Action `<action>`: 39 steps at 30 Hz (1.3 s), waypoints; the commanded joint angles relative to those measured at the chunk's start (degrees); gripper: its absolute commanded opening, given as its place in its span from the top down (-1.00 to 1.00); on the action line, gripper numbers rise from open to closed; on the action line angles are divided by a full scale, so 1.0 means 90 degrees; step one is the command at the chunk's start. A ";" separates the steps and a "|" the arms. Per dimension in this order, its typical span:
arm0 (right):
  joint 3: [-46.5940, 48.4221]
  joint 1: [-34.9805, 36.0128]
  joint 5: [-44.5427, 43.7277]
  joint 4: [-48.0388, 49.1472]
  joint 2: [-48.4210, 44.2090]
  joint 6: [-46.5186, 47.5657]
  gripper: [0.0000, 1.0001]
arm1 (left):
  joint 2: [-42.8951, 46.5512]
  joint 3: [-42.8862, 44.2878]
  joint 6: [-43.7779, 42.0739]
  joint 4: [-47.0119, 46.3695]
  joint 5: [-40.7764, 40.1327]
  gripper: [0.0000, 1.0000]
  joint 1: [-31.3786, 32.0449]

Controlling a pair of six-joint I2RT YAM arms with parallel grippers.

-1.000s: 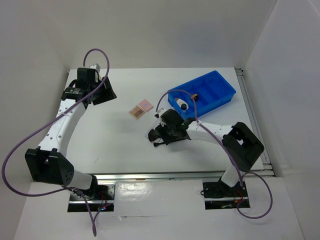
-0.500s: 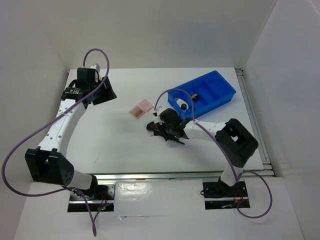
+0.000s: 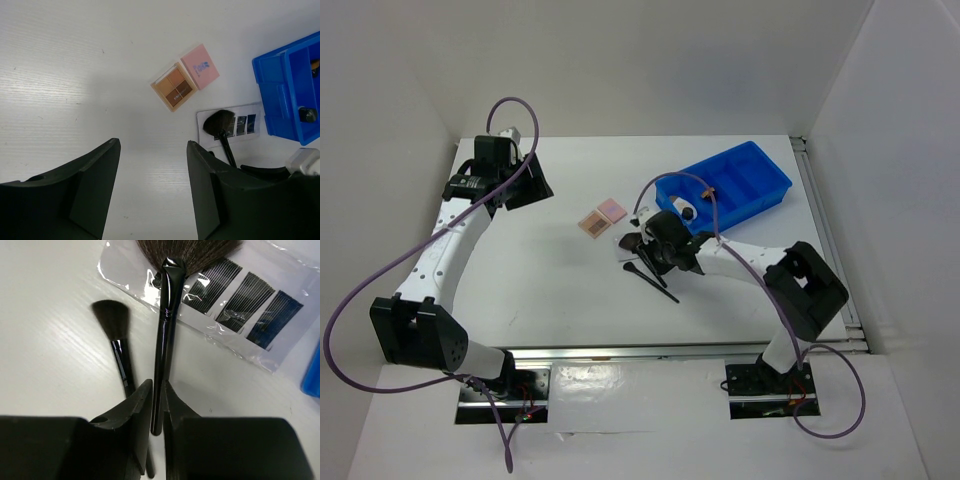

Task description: Organize the makeup

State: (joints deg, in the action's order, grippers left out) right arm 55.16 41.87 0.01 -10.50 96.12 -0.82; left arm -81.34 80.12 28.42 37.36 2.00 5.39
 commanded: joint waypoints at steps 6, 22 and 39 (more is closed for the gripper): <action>0.0471 0.0065 -0.0167 -0.0317 -0.0223 -0.0163 0.19 | 0.0161 0.0034 -0.0053 -0.0167 0.0061 -0.38 -0.0013; 0.0834 0.0182 -0.0480 -0.0170 0.0807 -0.0397 0.36 | 0.0161 -0.0025 -0.0053 -0.0167 0.0061 -0.38 -0.0013; 0.2308 -0.0754 -0.1602 -0.0572 -0.0876 0.0637 0.67 | 0.0161 -0.0083 -0.0053 -0.0226 0.0120 -0.38 -0.0013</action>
State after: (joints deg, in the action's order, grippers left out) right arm 74.15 38.72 -10.48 -16.86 87.70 1.48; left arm -81.34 79.59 28.49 37.12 2.46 5.39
